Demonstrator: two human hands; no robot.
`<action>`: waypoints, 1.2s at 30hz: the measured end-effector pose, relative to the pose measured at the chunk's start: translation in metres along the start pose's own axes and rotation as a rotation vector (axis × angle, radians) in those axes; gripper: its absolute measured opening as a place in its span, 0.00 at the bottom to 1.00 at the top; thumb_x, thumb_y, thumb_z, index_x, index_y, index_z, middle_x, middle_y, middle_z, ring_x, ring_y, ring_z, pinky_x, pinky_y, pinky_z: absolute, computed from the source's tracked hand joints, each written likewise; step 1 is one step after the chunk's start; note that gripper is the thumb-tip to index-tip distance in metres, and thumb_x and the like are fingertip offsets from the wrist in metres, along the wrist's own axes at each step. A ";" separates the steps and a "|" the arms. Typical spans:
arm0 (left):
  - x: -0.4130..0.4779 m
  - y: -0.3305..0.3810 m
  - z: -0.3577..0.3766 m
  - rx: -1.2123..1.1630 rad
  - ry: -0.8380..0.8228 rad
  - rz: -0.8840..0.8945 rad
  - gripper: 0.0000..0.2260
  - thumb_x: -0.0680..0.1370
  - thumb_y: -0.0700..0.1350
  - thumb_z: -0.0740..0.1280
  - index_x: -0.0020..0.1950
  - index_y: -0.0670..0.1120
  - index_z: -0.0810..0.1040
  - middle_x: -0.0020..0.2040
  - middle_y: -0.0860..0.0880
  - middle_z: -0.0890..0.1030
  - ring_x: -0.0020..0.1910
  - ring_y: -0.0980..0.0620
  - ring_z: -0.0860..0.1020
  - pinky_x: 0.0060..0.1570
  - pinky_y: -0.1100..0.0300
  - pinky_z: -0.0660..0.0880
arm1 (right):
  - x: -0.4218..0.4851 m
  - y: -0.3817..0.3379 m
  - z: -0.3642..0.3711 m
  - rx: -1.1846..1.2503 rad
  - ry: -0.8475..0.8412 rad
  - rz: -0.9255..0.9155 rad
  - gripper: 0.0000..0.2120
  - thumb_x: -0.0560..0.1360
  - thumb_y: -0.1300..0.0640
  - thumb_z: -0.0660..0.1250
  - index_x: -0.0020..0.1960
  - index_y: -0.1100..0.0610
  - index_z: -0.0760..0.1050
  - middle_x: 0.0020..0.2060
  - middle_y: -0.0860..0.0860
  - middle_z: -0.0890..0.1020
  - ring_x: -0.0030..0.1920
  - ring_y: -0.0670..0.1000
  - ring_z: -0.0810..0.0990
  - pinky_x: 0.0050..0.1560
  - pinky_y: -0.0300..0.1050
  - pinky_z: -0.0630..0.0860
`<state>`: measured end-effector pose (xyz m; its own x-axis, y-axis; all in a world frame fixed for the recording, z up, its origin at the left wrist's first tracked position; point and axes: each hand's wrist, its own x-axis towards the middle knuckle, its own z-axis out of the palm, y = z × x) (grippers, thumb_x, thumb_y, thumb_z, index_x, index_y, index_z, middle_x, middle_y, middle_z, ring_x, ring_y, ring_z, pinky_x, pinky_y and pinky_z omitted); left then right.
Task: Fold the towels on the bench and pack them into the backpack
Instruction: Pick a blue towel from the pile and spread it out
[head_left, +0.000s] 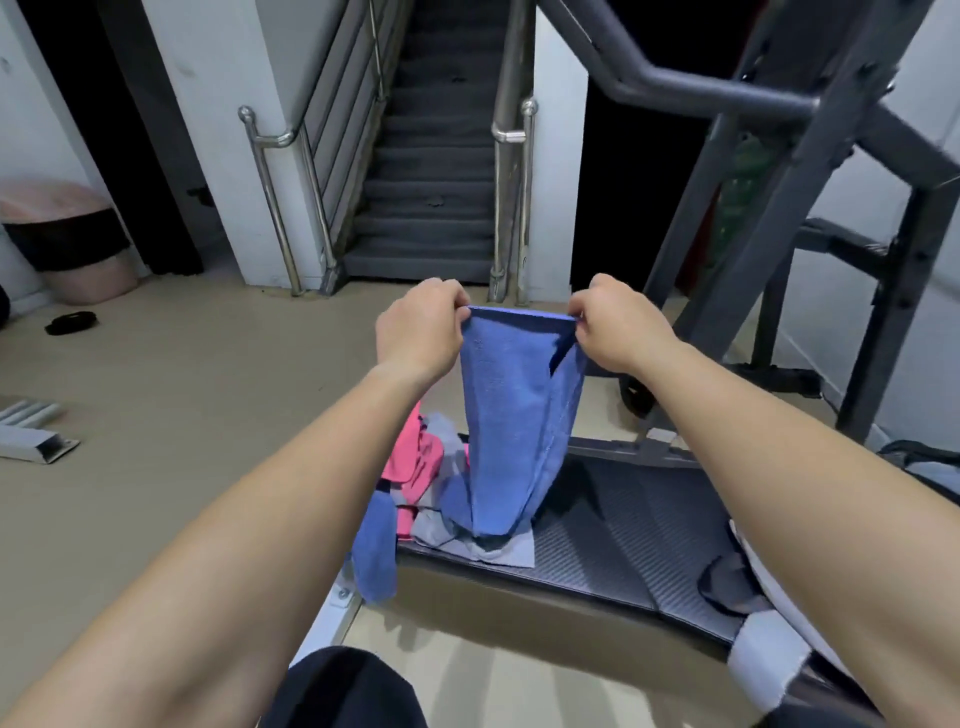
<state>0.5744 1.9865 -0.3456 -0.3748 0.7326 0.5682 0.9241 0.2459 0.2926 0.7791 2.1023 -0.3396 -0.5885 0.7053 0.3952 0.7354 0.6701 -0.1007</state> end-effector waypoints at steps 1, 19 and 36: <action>0.003 0.008 0.000 0.001 0.002 0.009 0.06 0.82 0.49 0.61 0.52 0.53 0.78 0.53 0.53 0.78 0.53 0.46 0.77 0.44 0.55 0.67 | -0.008 0.011 0.000 -0.009 -0.018 0.022 0.07 0.76 0.62 0.60 0.44 0.54 0.75 0.45 0.53 0.72 0.45 0.61 0.76 0.43 0.50 0.74; 0.001 0.028 0.027 0.083 -0.057 -0.029 0.07 0.81 0.47 0.61 0.53 0.50 0.79 0.54 0.48 0.79 0.50 0.41 0.77 0.43 0.54 0.67 | -0.068 0.131 -0.010 -0.045 -0.063 0.332 0.12 0.74 0.66 0.62 0.51 0.53 0.80 0.51 0.59 0.81 0.46 0.62 0.80 0.46 0.53 0.80; -0.054 0.031 0.087 -0.267 -0.232 -0.078 0.05 0.78 0.49 0.67 0.49 0.53 0.83 0.47 0.53 0.85 0.47 0.49 0.81 0.47 0.57 0.75 | -0.082 0.088 0.018 0.293 -0.160 0.245 0.06 0.78 0.48 0.68 0.44 0.48 0.80 0.42 0.46 0.83 0.46 0.51 0.80 0.48 0.48 0.77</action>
<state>0.6296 2.0097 -0.4346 -0.3881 0.8503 0.3554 0.8298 0.1547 0.5362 0.8858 2.1078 -0.3971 -0.4697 0.8638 0.1823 0.7471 0.4989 -0.4392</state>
